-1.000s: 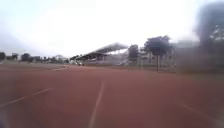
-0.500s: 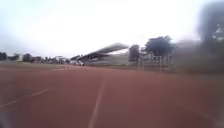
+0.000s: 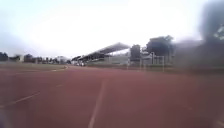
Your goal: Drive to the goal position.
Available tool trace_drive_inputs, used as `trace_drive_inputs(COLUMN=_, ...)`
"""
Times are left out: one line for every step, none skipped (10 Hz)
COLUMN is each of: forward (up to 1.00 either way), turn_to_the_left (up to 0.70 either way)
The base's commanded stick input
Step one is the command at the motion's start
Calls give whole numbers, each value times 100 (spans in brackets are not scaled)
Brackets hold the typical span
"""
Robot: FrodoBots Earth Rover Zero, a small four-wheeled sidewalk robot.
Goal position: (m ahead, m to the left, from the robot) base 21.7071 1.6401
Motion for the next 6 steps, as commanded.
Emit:
trace_drive_inputs(forward=70, turn_to_the_left=0)
trace_drive_inputs(forward=70, turn_to_the_left=0)
trace_drive_inputs(forward=70, turn_to_the_left=0)
trace_drive_inputs(forward=70, turn_to_the_left=0)
trace_drive_inputs(forward=70, turn_to_the_left=0)
trace_drive_inputs(forward=70, turn_to_the_left=0)
